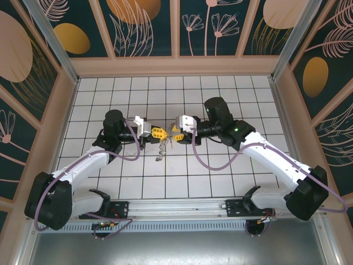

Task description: Put the keys on the keyring

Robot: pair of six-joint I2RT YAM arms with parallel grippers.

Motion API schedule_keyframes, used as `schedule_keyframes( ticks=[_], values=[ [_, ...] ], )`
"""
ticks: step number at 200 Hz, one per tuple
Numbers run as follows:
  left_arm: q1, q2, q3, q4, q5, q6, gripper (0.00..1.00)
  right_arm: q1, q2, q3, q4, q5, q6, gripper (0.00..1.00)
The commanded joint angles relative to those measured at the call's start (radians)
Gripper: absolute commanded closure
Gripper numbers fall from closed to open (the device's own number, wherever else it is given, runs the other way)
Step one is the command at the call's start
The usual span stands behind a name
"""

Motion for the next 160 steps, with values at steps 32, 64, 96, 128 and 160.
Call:
schedule_keyframes(
  ticks=[32,64,96,128,160],
  values=[
    [-0.005,-0.016,0.024,0.048,0.027,-0.012,1.00,0.008,0.060,0.005,0.091,-0.035,0.059,0.70],
    [-0.005,-0.020,0.020,0.073,0.027,-0.027,1.00,0.013,0.084,0.007,0.114,-0.027,0.083,0.80],
    [-0.005,-0.023,0.022,0.048,0.018,-0.022,1.00,0.013,0.089,0.012,0.106,-0.024,0.089,1.00],
    [-0.005,-0.020,0.136,-0.351,-0.011,0.205,0.88,0.013,0.087,0.022,0.092,0.011,0.103,1.00],
    [-0.005,-0.037,0.159,-0.461,-0.085,0.255,0.76,0.027,0.101,0.047,0.073,0.075,0.129,1.00]
  ],
)
